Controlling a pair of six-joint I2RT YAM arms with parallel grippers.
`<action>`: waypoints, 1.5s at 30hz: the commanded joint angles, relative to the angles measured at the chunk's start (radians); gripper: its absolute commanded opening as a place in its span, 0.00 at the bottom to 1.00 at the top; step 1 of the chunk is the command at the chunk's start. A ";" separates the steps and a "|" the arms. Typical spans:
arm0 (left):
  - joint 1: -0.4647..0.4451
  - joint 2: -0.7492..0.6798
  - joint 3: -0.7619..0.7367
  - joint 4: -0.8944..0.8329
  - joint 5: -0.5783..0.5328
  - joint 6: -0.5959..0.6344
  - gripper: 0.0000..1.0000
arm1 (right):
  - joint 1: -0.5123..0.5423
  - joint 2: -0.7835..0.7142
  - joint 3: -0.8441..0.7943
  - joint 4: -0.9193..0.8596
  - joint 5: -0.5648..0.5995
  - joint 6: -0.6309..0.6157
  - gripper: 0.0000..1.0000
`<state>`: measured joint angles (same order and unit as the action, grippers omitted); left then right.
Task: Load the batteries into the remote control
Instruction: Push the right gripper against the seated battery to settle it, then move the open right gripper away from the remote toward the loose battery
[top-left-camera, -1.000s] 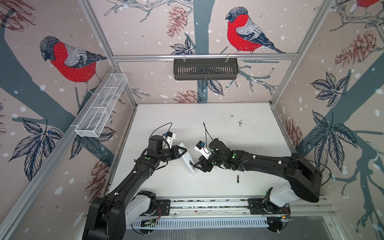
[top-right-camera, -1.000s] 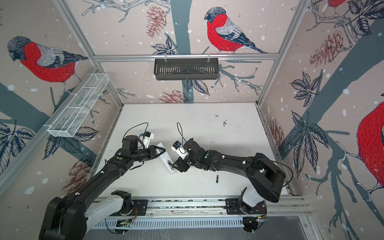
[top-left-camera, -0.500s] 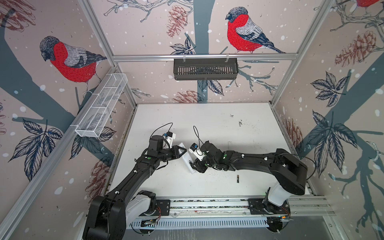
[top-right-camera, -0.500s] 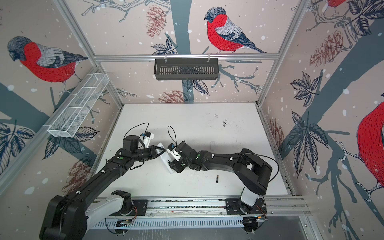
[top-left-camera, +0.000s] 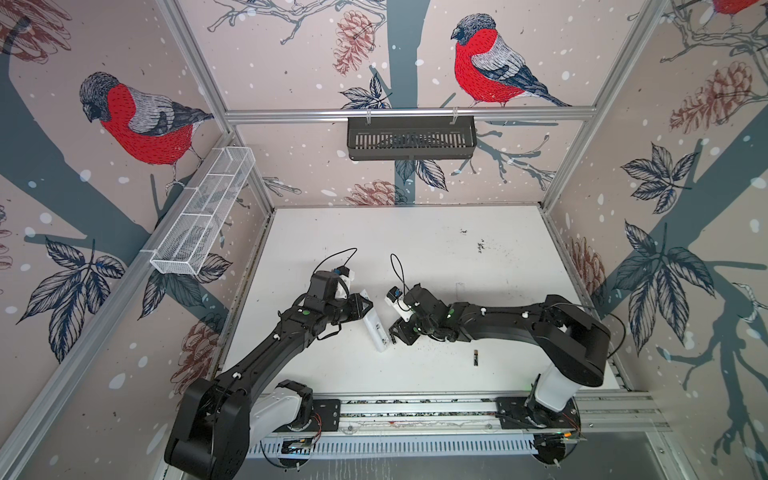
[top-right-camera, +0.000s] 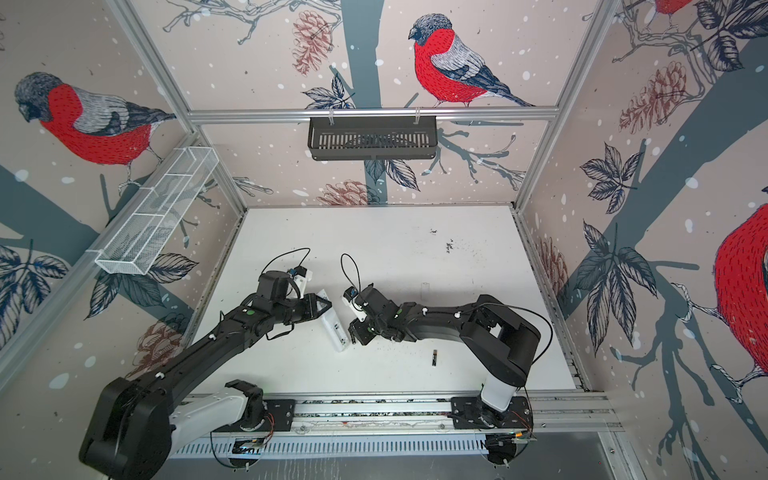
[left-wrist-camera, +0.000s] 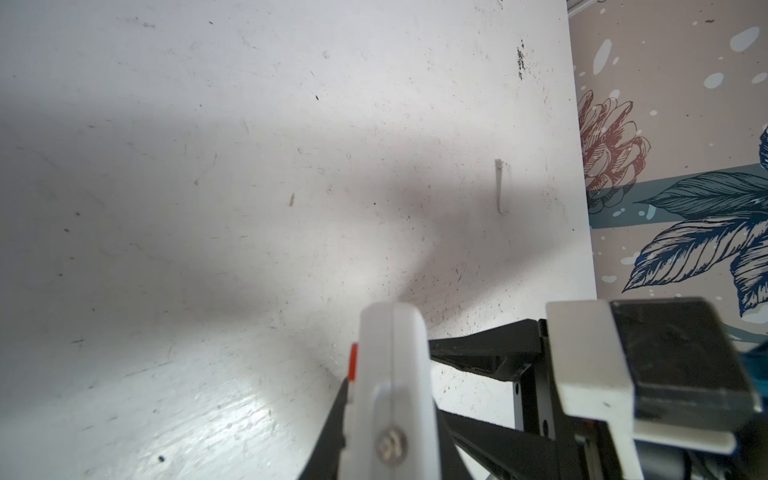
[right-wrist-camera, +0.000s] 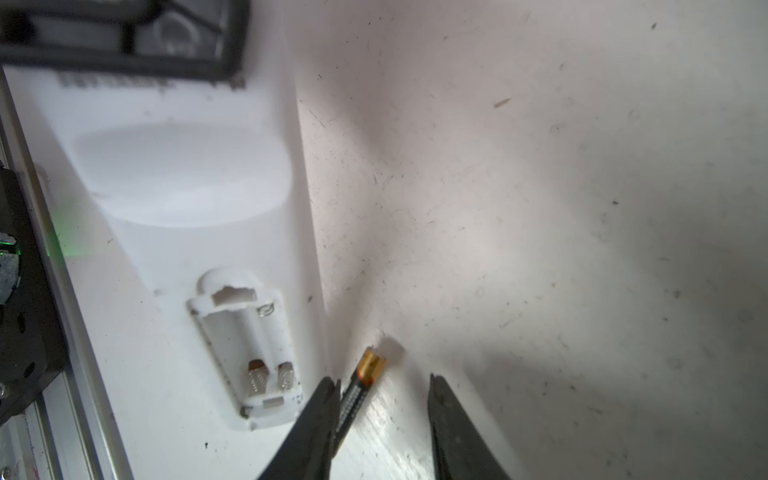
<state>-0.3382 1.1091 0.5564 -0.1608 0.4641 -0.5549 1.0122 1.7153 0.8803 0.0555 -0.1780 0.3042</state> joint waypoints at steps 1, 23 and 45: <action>-0.006 0.010 -0.005 -0.011 -0.093 0.009 0.00 | -0.016 0.020 0.000 0.012 -0.021 0.027 0.39; -0.009 -0.116 -0.021 -0.040 -0.203 0.006 0.00 | 0.050 -0.041 -0.004 -0.265 0.200 0.176 0.55; -0.009 -0.265 -0.014 -0.085 -0.243 0.008 0.00 | 0.187 0.117 0.180 -0.527 0.388 -0.259 0.15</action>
<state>-0.3485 0.8555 0.5423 -0.2466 0.2344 -0.5507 1.1725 1.8347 1.0710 -0.3576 0.1970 0.1867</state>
